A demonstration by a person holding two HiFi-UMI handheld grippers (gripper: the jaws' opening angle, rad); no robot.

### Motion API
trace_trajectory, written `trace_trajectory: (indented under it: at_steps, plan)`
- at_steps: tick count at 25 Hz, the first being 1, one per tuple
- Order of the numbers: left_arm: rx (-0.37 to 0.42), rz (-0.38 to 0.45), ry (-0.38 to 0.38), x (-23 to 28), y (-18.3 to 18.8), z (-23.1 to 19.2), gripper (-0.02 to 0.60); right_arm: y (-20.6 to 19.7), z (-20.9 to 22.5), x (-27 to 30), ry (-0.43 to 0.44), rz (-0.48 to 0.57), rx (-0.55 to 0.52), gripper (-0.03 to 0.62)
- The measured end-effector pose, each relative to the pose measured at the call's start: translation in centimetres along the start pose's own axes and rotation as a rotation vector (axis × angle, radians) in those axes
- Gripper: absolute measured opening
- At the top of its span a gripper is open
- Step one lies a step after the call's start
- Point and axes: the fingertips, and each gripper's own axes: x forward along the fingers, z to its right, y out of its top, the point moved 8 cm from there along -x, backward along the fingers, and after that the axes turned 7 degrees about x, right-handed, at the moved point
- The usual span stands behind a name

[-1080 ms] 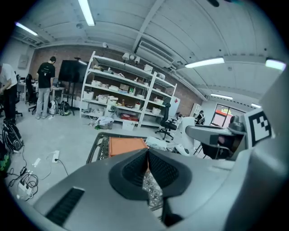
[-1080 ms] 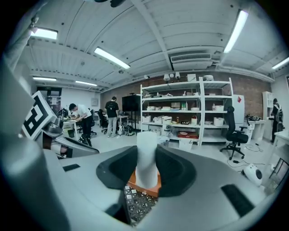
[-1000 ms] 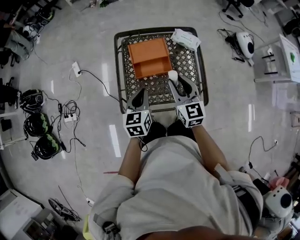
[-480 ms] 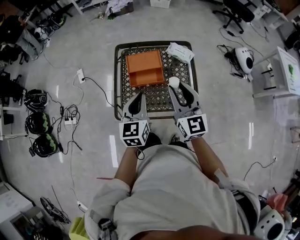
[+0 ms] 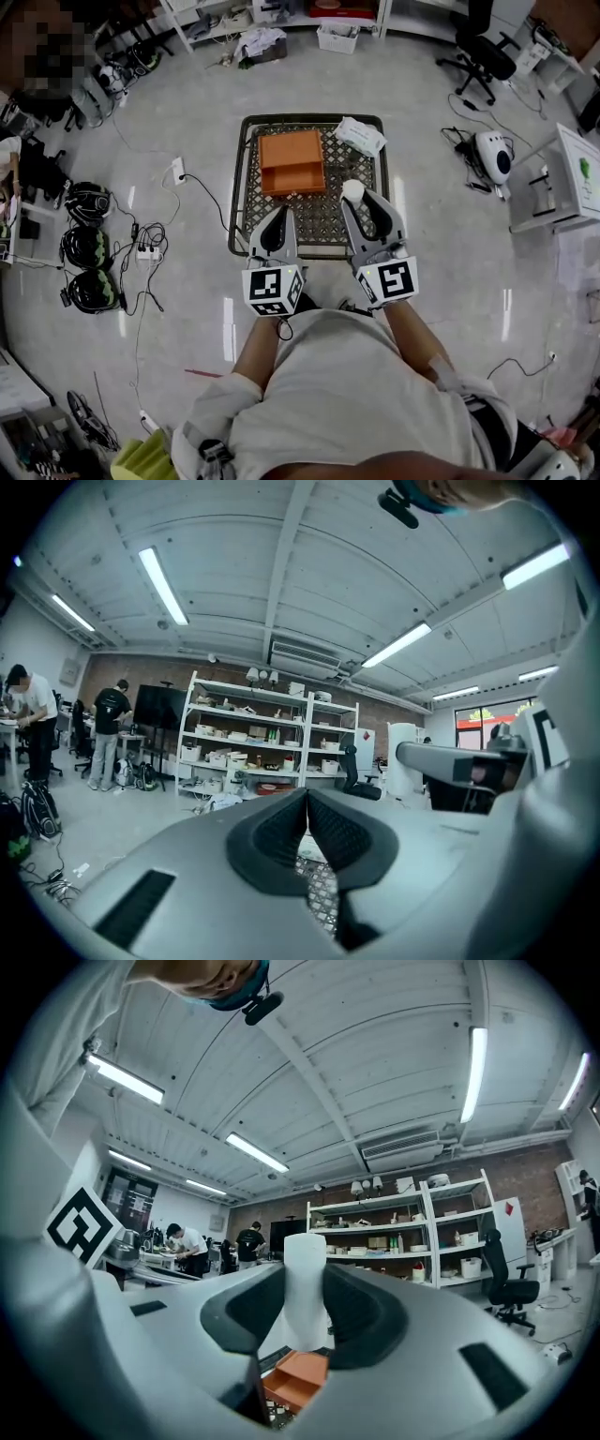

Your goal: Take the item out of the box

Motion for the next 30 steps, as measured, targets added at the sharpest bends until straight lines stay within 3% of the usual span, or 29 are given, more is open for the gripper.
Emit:
trace_trajectory:
  at_steps: [8, 20, 30]
  plan:
    - [0.041, 0.030, 0.027, -1.9, 1.1, 3.8, 0.011, 1.4, 0.3, -2.7, 0.046, 0.033, 0.003, 0.124]
    - [0.059, 0.057, 0.023, -2.9, 1.6, 7.4, 0.011, 2.1, 1.5, -6.3, 0.033, 0.051, -0.034, 0.123]
    - [0.073, 0.058, 0.023, -2.7, 1.8, 8.3, 0.011, 2.0, 2.1, -6.9, 0.033, 0.054, -0.042, 0.124]
